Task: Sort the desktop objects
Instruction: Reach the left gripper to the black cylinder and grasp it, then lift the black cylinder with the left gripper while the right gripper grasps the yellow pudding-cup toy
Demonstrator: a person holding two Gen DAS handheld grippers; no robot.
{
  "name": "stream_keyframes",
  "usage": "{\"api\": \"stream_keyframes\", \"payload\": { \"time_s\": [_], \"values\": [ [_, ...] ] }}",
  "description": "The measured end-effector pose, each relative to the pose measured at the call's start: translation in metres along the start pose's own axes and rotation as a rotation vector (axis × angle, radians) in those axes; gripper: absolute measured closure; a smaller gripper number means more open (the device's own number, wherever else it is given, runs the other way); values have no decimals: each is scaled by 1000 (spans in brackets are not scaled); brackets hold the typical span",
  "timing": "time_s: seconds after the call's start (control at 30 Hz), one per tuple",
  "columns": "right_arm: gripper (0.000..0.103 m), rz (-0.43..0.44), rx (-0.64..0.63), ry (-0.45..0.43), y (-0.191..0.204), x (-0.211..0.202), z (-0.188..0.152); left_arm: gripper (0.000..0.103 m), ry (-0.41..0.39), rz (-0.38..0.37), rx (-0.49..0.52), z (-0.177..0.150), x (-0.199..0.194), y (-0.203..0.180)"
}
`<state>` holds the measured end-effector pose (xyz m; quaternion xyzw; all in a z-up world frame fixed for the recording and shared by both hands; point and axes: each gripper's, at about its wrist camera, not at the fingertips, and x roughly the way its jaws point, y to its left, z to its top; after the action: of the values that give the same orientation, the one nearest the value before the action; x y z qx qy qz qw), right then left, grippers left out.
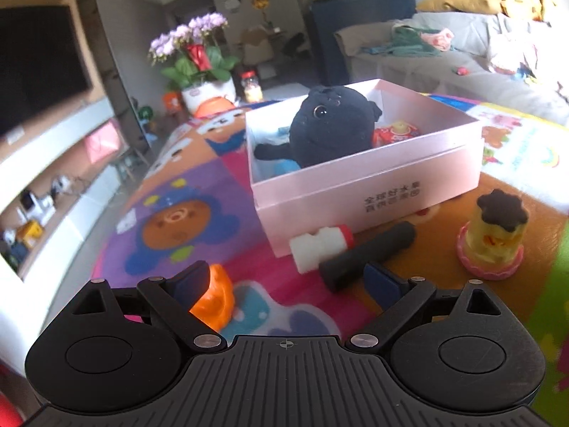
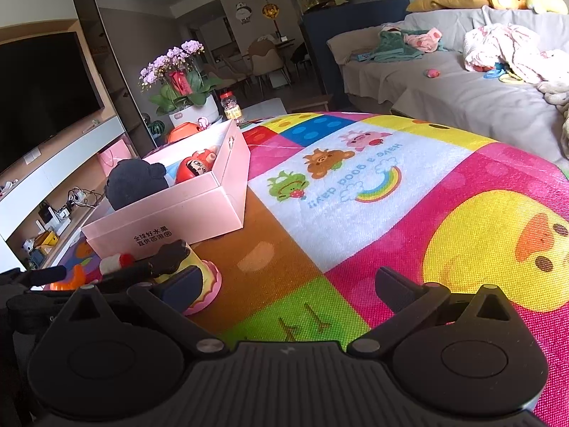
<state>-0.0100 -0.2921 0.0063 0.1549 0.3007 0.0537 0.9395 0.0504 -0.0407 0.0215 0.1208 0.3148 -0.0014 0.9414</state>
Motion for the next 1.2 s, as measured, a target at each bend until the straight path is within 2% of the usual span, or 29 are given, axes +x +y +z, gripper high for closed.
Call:
{"api": "stream_keyframes", "payload": {
  "time_s": [0.13, 0.2, 0.37, 0.47, 0.6, 0.73, 0.93, 1.1, 1.2],
  "values": [
    [0, -1, 2, 3, 0, 0, 0, 6, 82, -193, -130, 1, -4, 4],
    [0, -2, 3, 5, 0, 0, 0, 6, 104, -229, -149, 3, 1, -2],
    [0, -4, 6, 4, -1, 0, 0, 10, 138, -249, -195, 14, 22, -13],
    [0, -3, 6, 5, -1, 0, 0, 10, 124, -248, -199, 22, 31, -17],
    [0, -1, 8, 9, -1, 1, 0, 13, 107, -220, -169, 27, 40, -22],
    [0, 1, 14, 18, -2, 3, -1, 23, 94, -180, -144, 27, 39, -26],
    [0, -1, 22, 26, -2, 4, -1, 23, 75, -205, -54, 8, 14, -24],
    [0, -5, 25, 35, -2, 6, -1, 22, 79, -307, 27, -23, -25, -13],
    [0, -11, 21, 37, -1, 7, -2, 21, 63, -279, 61, -39, -42, -4]
  ]
}}
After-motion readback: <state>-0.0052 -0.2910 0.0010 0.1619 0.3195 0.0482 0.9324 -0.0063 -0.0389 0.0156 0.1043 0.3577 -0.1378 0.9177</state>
